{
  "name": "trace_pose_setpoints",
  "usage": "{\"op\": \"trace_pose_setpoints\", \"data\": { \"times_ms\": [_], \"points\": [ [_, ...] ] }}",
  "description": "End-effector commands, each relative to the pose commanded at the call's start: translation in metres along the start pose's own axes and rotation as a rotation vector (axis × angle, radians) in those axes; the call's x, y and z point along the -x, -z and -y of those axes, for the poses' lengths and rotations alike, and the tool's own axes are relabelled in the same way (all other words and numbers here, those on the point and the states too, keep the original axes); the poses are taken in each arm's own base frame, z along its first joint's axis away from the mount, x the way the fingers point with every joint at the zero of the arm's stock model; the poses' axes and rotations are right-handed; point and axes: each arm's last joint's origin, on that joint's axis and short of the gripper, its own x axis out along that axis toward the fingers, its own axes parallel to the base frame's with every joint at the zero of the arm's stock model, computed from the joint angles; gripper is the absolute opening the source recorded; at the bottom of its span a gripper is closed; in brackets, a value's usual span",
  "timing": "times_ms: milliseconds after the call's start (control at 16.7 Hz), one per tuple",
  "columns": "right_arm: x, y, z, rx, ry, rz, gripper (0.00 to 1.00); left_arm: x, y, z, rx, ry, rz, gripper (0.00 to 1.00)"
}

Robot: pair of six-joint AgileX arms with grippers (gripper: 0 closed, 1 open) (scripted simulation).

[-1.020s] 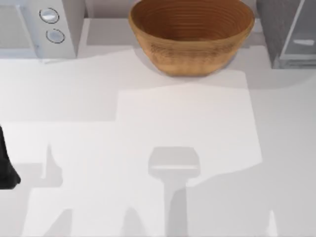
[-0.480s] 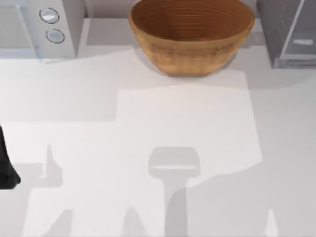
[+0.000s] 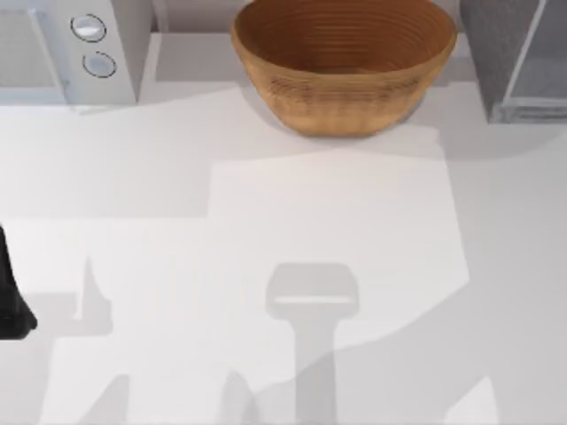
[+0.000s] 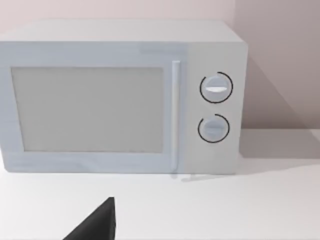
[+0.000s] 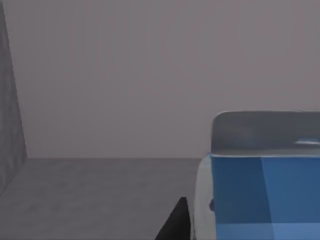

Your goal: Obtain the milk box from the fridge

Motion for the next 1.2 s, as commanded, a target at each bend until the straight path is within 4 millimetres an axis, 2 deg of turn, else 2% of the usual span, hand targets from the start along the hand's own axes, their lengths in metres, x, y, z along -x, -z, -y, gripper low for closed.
{"op": "trace_pose_setpoints", "data": {
  "times_ms": [180,300,480,720,840,960,1200],
  "points": [
    [0.0,0.001,0.0,-0.001,0.0,0.0,0.0,0.0,0.0,0.0,0.0,0.0,0.0,1.0],
    [0.008,-0.002,0.002,0.002,0.004,0.008,0.0,0.0,0.0,0.0,0.0,0.0,0.0,1.0],
    [0.034,-0.003,0.004,0.004,0.009,0.011,0.0,0.0,0.0,0.0,0.0,0.0,0.0,1.0],
    [0.079,0.004,0.002,-0.005,0.004,-0.015,0.0,0.0,0.0,0.0,0.0,0.0,0.0,1.0],
    [0.094,0.003,0.001,-0.004,0.001,-0.008,0.0,0.0,0.0,0.0,0.0,0.0,0.0,1.0],
    [0.1,0.001,0.0,-0.002,0.0,-0.001,0.0,0.0,0.0,0.0,0.0,0.0,0.0,1.0],
    [0.099,0.003,-0.001,-0.005,-0.005,-0.007,0.0,0.0,0.0,0.0,0.0,0.0,0.0,1.0]
  ]
}}
